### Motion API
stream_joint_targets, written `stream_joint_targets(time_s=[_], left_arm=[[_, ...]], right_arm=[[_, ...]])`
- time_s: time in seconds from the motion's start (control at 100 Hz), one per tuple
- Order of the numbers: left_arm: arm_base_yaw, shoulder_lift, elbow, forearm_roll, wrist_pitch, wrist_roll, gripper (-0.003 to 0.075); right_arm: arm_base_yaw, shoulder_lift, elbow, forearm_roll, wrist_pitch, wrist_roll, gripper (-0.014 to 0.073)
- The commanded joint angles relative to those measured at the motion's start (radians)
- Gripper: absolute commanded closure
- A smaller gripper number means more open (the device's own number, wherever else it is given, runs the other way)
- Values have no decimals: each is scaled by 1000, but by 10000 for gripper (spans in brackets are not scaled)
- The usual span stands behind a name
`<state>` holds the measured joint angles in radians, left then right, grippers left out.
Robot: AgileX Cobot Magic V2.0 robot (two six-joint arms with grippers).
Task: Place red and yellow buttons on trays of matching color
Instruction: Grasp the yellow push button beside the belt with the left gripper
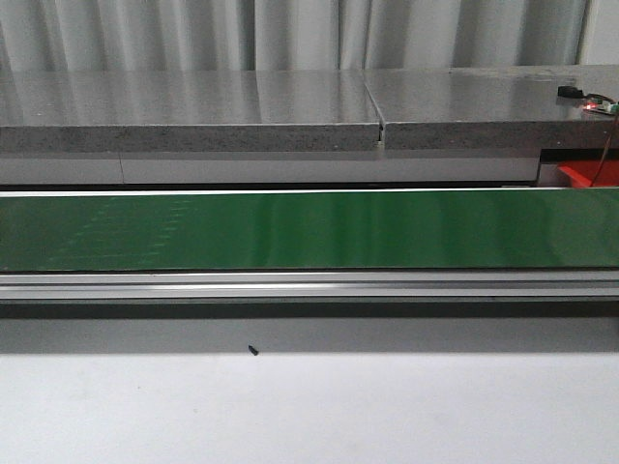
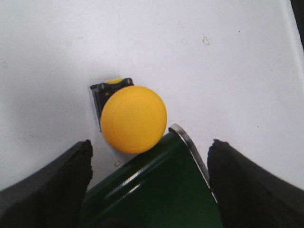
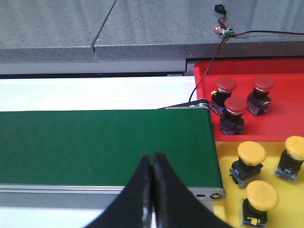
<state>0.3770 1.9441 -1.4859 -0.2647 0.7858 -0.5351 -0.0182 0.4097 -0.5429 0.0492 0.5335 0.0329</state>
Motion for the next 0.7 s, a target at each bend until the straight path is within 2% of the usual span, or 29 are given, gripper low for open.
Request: stream_joint_targets(time_s=[0.0, 0.52, 0.59, 0.69], left_arm=[[6, -36, -44, -20, -32, -10, 230], [22, 32, -51, -25, -81, -13, 232], [22, 32, -51, -25, -83, -13, 264], [22, 32, -51, -25, -87, -13, 374]], right_arm=[[0, 4, -22, 0, -79, -1, 661], [0, 4, -22, 0, -79, -1, 661], [0, 4, -22, 0, -79, -1, 661], [0, 4, -22, 0, -79, -1, 661]])
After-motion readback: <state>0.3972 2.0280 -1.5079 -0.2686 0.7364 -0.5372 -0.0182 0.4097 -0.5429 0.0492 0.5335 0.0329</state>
